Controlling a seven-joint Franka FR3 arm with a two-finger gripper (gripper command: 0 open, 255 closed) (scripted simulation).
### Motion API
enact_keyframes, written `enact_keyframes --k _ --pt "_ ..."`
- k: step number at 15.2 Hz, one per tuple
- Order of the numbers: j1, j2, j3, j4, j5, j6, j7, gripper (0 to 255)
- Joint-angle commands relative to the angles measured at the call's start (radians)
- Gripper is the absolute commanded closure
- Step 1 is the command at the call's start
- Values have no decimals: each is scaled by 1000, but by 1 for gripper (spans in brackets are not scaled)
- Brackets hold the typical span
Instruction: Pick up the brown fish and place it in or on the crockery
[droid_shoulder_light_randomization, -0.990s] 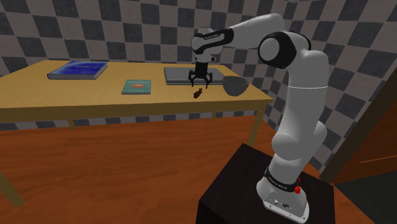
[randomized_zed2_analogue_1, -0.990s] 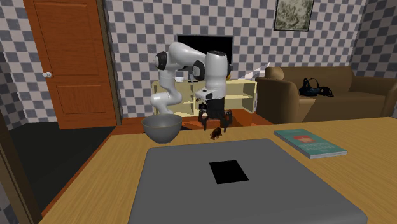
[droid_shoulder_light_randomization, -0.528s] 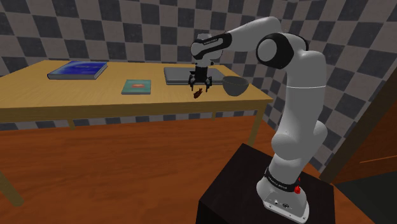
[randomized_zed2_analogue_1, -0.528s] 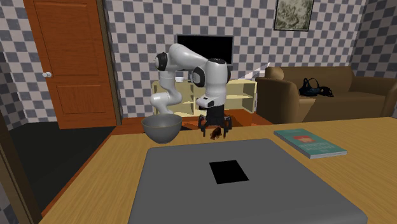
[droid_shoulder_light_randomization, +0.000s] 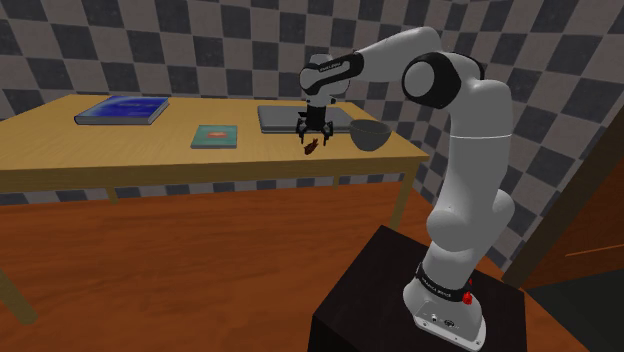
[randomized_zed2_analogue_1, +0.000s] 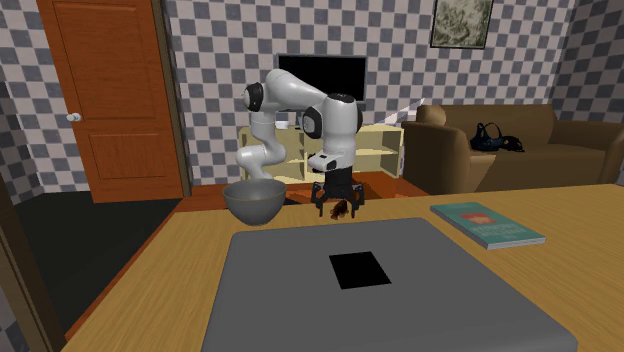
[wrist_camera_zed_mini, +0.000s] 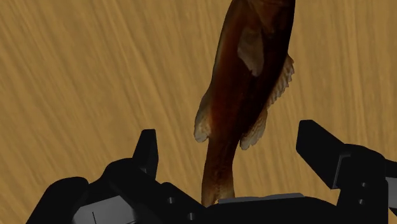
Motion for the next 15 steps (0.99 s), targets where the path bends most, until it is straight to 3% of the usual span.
enact_keyframes --k 1,10,15 --pt "0 0 0 0 0 0 0 255" --pt "0 0 0 0 0 0 0 255" --pt "0 -12 0 50 0 -62 2 255"
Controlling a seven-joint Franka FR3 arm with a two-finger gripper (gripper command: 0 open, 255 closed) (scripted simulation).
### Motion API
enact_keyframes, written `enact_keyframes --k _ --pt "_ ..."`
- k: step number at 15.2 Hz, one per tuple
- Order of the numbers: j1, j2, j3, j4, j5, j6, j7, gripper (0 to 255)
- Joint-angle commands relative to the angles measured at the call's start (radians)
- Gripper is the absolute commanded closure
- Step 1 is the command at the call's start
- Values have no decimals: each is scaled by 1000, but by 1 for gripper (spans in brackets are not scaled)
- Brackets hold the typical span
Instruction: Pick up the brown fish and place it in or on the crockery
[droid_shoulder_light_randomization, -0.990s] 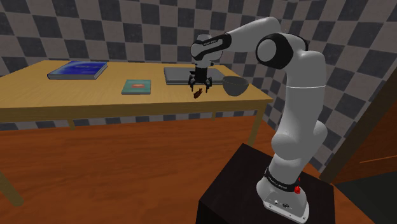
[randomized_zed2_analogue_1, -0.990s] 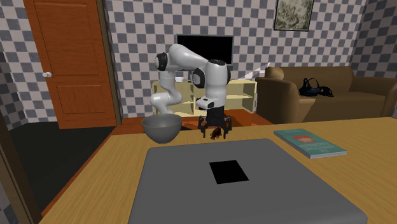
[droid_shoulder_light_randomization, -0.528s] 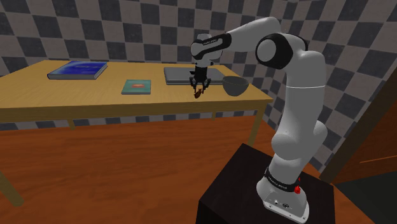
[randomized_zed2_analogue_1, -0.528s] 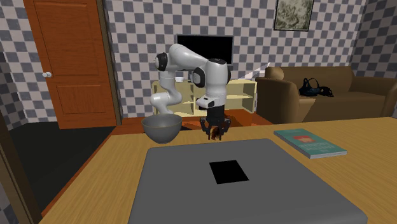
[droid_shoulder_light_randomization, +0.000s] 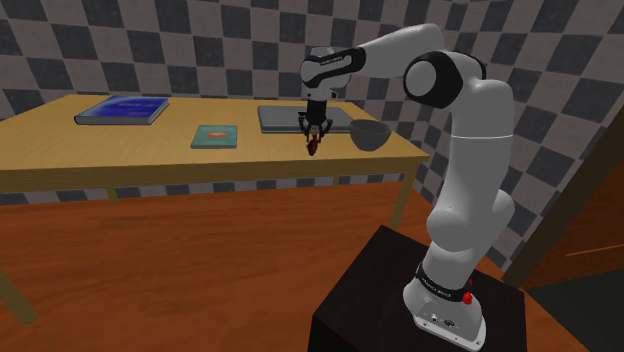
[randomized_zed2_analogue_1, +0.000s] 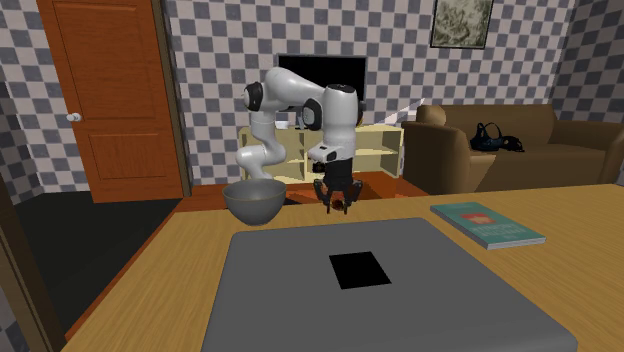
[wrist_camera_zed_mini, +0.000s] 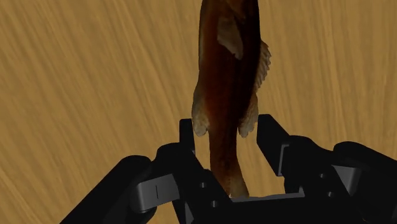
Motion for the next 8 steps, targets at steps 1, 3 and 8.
enact_keyframes --k 1,3,8 --pt "0 -3 0 18 0 -22 1 255" --pt "0 -6 0 41 0 -48 2 255" --pt "0 -9 0 104 0 -113 4 255"
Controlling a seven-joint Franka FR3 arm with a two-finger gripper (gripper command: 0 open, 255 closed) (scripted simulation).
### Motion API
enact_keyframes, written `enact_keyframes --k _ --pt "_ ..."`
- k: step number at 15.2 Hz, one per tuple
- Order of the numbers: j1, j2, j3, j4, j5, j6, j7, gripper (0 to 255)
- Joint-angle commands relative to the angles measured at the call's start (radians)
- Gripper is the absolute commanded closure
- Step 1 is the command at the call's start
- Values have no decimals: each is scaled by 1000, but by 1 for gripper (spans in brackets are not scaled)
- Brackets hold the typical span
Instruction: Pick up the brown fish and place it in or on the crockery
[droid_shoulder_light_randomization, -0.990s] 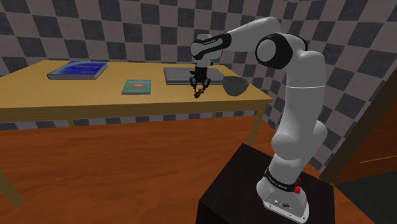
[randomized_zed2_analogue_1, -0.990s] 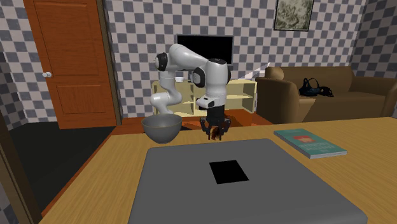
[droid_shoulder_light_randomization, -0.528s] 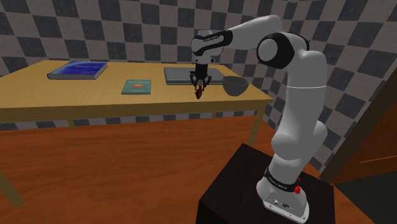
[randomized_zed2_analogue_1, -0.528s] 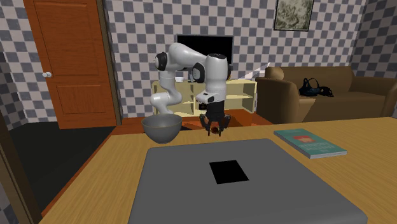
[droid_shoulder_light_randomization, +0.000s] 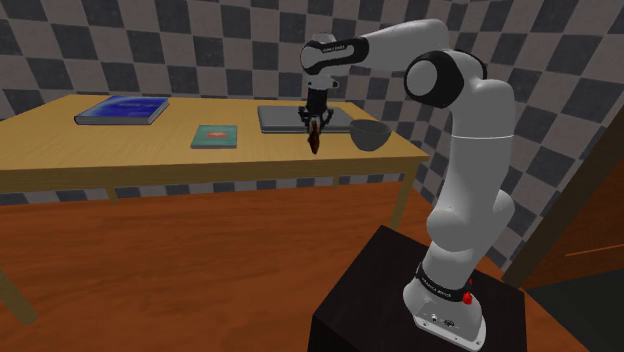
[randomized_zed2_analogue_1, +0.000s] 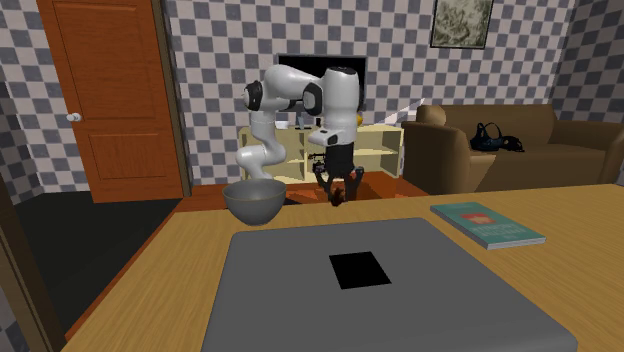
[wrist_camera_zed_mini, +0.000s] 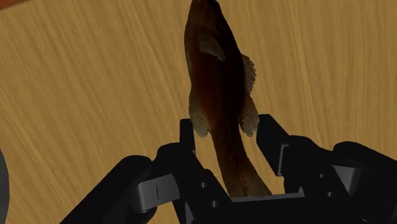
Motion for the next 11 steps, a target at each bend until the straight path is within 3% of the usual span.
enact_keyframes --k 1,8,9,10,11 --pt "-1 -2 0 23 0 -26 0 255" --pt "0 6 0 129 -1 -124 3 255" --pt "-2 2 -1 106 0 -104 1 255" --pt "-2 2 -1 106 0 -104 1 0" --pt "56 -37 -4 45 -95 -74 137 0"
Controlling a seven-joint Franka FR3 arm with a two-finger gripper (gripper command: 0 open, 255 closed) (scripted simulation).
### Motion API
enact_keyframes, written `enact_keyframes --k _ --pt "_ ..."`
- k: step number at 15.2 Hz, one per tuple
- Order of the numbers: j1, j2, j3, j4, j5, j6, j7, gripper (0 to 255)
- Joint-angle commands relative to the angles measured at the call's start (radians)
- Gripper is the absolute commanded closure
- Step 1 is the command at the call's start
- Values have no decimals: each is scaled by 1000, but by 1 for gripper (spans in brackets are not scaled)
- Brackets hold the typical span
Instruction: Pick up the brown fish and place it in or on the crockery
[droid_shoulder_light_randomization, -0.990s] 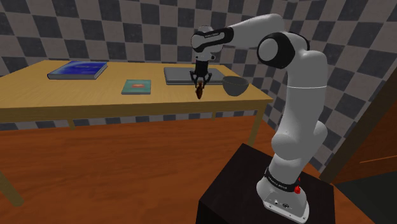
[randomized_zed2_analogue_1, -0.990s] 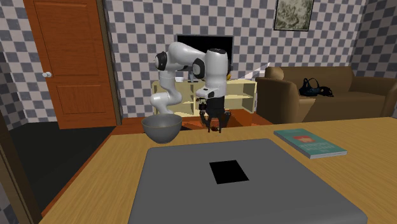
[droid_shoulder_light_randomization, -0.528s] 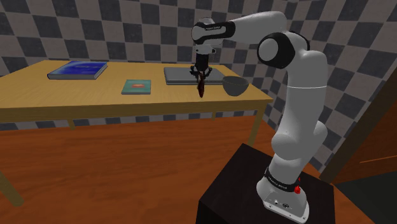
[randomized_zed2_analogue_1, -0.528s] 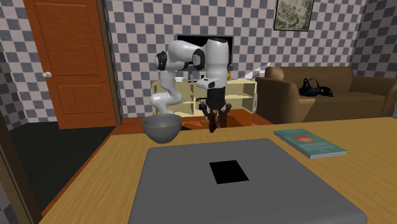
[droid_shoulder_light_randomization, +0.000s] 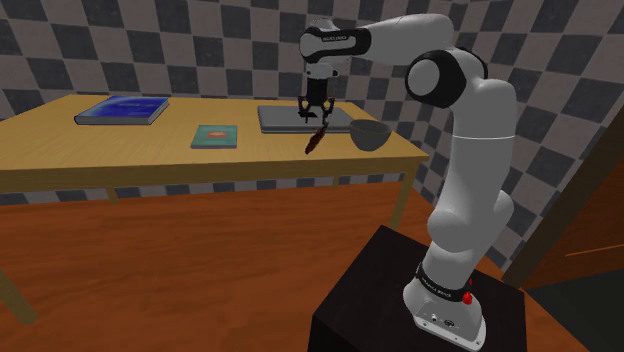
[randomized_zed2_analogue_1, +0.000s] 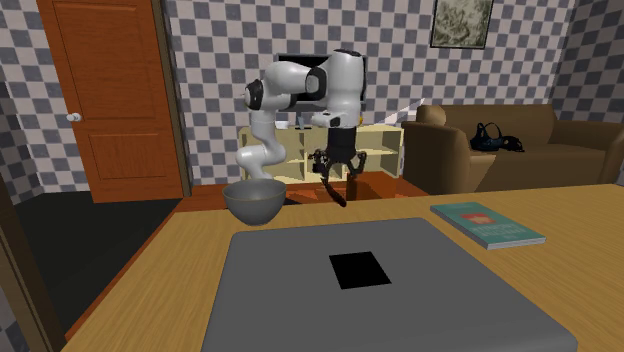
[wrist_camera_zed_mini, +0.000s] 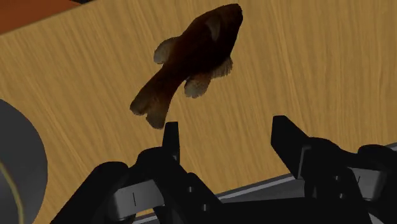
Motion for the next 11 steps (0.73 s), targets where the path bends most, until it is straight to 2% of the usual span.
enact_keyframes --k 1,2,4,5,11 --pt "91 -44 -4 -74 -154 24 232 0" --pt "148 -47 -4 -95 -249 10 374 0" --pt "253 -3 4 -82 -421 -75 646 0" --pt "298 33 1 -58 -480 -126 746 0" --pt "280 13 -11 -155 -484 -44 756 0"
